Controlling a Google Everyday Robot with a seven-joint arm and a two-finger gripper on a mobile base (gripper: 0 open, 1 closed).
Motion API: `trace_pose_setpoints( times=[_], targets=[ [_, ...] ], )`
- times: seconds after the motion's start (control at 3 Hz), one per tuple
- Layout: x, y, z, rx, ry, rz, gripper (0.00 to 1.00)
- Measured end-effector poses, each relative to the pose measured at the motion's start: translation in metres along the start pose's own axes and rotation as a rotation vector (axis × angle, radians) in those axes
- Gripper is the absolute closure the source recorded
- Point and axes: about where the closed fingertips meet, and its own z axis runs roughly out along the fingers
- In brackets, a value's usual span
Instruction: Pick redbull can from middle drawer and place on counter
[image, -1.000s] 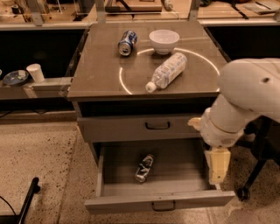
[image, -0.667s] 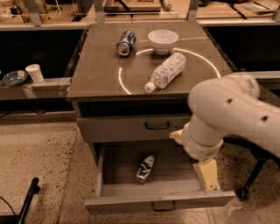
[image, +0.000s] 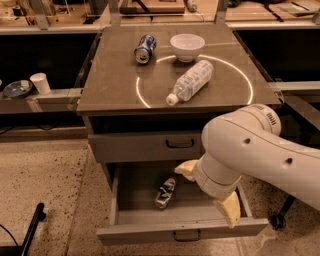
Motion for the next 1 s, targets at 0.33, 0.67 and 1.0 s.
trace_pose_setpoints(
  times=[0.33,0.67,1.0],
  targets=[
    [-0.004,-0.003,0.009,-0.017,0.012,-0.04,0.0],
    [-0.013,-0.029,0.046,-0.01,0.025,-0.139,0.0],
    [-0.018,-0.076,0.111,0.059,0.07,-0.276,0.0]
  ],
)
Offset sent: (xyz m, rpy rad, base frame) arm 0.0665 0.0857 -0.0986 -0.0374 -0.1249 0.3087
